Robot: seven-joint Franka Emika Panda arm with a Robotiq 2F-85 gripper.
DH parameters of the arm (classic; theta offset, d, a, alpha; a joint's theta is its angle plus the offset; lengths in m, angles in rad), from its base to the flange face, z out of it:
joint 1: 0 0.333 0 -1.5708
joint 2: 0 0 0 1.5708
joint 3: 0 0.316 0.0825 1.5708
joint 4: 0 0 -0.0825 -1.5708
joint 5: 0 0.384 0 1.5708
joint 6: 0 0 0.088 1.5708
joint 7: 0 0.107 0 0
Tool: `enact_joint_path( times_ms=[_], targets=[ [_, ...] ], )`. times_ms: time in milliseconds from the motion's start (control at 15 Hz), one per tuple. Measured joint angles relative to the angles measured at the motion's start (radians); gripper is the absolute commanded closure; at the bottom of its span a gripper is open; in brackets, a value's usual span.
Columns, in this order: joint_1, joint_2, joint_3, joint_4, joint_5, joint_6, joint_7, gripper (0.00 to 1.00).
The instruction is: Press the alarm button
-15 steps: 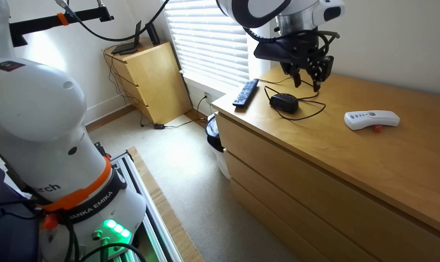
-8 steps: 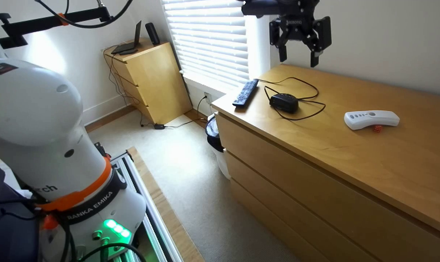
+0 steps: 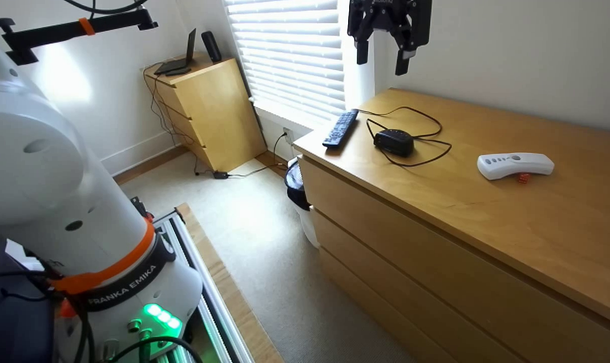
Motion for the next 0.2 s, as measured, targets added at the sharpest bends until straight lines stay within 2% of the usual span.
enact_joint_path(
  times_ms=[200],
  targets=[
    [-0.003,0.002,0.002,0.0,0.001,0.0,0.0,0.0]
  ],
)
